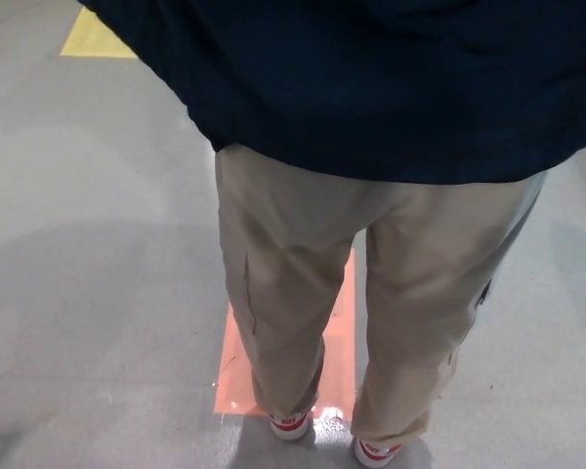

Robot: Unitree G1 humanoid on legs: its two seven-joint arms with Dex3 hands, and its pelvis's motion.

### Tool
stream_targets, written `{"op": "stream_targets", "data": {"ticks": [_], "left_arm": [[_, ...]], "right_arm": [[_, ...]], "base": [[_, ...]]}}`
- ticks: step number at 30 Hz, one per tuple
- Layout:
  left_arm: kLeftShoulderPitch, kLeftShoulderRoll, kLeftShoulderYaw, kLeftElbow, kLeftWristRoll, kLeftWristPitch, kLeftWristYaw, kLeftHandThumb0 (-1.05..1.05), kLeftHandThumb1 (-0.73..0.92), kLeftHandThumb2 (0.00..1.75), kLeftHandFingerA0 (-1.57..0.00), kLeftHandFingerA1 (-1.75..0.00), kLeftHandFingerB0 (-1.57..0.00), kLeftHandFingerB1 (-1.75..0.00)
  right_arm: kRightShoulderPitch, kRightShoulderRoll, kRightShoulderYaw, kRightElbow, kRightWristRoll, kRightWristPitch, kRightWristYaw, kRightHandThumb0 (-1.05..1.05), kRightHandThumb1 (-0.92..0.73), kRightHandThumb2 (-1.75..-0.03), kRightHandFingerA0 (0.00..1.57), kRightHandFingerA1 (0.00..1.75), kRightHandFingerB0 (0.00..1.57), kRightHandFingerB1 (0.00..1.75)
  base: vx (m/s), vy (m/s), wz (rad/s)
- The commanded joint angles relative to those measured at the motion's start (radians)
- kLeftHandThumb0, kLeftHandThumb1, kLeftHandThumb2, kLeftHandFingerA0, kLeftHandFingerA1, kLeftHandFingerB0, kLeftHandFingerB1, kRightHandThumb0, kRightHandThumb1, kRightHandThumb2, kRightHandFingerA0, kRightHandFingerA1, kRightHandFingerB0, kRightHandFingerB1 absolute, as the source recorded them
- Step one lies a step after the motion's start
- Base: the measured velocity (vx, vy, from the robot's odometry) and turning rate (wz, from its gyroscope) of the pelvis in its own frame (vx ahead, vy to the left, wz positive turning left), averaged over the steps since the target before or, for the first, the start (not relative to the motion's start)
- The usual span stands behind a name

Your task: A person hands a coat to the robot and the robot grabs it with both hands and holds it while the person wears the coat.

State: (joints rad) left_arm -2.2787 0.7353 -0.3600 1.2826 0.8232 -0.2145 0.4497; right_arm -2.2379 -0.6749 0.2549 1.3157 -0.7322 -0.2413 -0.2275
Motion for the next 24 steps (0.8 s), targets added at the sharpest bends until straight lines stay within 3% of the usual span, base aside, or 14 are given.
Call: {"op": "stream_targets", "data": {"ticks": [1,2,6,9,14,19,20,23,24], "left_arm": [[0.178,0.084,0.054,-0.261,-0.048,-0.075,0.044,-1.04,0.92,1.17,0.0,0.0,0.0,0.0],[0.346,0.134,0.106,-0.489,-0.075,-0.063,0.0,-1.01,0.9,1.15,0.0,-0.01,0.0,0.0],[0.682,0.178,0.242,-0.881,-0.139,-0.005,-0.074,-0.98,0.88,1.15,0.0,-0.03,0.0,-0.01],[0.883,0.171,0.341,-1.098,-0.177,0.041,-0.128,-0.99,0.89,1.17,0.0,-0.02,0.0,-0.01],[1.297,0.024,0.534,-1.494,-0.169,0.098,-0.136,-0.92,0.81,1.15,0.0,-0.08,0.0,-0.08],[1.502,-0.088,0.581,-1.683,-0.16,0.102,-0.124,-0.88,0.78,1.11,0.0,-0.11,0.0,-0.1],[1.568,-0.115,0.581,-1.728,-0.146,0.085,-0.102,-0.85,0.92,0.69,0.0,-0.11,0.0,-0.15],[1.717,-0.176,0.574,-1.828,-0.108,0.057,-0.058,-0.84,0.92,0.75,0.0,-0.12,0.0,-0.15],[1.821,-0.205,0.548,-1.844,-0.074,0.003,0.021,-0.84,0.73,0.96,0.0,-0.11,0.0,-0.14]], "right_arm": [[0.081,-0.074,-0.127,-0.172,0.171,-0.218,0.002,-1.01,-0.82,-1.07,0.0,0.05,0.0,0.0],[0.181,-0.096,-0.169,-0.291,0.218,-0.267,0.031,-1.04,-0.84,-1.09,0.0,0.03,0.0,0.0],[0.448,-0.125,-0.275,-0.622,0.331,-0.265,0.111,-0.98,-0.8,-1.07,0.0,0.04,0.0,0.0],[0.633,-0.11,-0.346,-0.849,0.371,-0.208,0.117,-0.96,-0.79,-1.06,0.0,0.04,0.0,0.0],[1.017,-0.013,-0.431,-1.293,0.364,-0.147,0.109,-0.96,-0.79,-1.08,0.0,0.02,0.0,0.0],[1.209,0.081,-0.444,-1.533,0.329,-0.073,0.109,-0.98,-0.8,-1.1,0.0,0.02,0.0,0.0],[1.26,0.109,-0.439,-1.593,0.314,-0.06,0.102,-0.99,-0.81,-1.11,0.0,0.03,0.0,0.0],[1.368,0.167,-0.419,-1.704,0.28,-0.056,0.073,-0.99,-0.82,-1.11,0.0,0.03,0.0,0.0],[1.456,0.209,-0.391,-1.76,0.284,-0.098,0.031,-0.96,-0.76,-1.04,0.0,0.03,0.0,0.0]], "base": [[0.0,0.0,0.0],[0.0,0.0,0.0],[0.0,0.0,0.0],[0.0,0.0,0.0],[0.0,0.0,0.0],[0.0,0.0,0.0],[0.0,0.0,0.0],[0.0,0.0,0.0],[0.0,0.0,0.0]]}}
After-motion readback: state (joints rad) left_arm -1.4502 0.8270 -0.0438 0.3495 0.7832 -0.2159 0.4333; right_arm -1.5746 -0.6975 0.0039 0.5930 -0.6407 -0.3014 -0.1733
